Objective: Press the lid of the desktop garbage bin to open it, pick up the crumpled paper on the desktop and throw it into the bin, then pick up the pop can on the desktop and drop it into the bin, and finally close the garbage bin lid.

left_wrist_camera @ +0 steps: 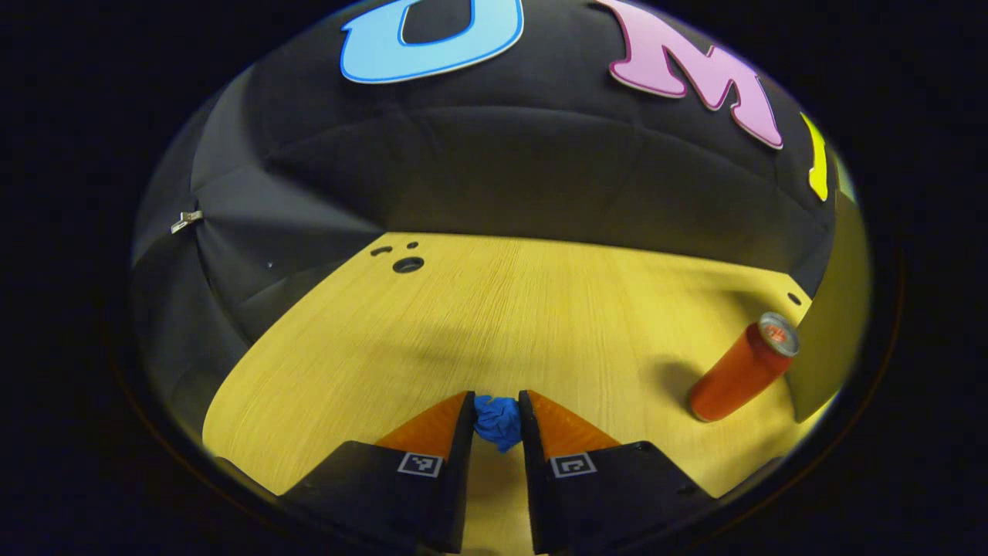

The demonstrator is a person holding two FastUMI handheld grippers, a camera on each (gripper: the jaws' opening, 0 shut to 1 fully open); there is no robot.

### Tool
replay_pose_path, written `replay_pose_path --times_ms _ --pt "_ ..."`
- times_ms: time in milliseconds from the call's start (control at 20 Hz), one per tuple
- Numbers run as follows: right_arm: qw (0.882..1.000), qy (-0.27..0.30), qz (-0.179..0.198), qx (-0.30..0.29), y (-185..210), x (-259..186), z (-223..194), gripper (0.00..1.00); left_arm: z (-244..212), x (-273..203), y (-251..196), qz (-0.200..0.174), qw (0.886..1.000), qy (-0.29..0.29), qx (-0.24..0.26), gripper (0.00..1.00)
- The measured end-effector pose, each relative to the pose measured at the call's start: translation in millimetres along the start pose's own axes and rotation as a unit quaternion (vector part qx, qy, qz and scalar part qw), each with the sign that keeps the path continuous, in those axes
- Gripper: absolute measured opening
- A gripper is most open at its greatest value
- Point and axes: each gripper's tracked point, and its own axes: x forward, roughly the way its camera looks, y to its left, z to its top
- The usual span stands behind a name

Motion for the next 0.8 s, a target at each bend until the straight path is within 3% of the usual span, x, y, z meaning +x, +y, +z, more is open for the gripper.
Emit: replay_pose_path --times_ms 450,800 --pt "1.000 -0.024 0.002 -0.002 -10 -19 -3 0.98 100 -88 -82 -0.088 0.993 -0.082 0.000 0.36" --pt "0.999 -0.034 -0.023 0.007 -41 -31 -11 0.98 169 -160 -202 -0.203 0.968 -0.143 0.042 0.36"
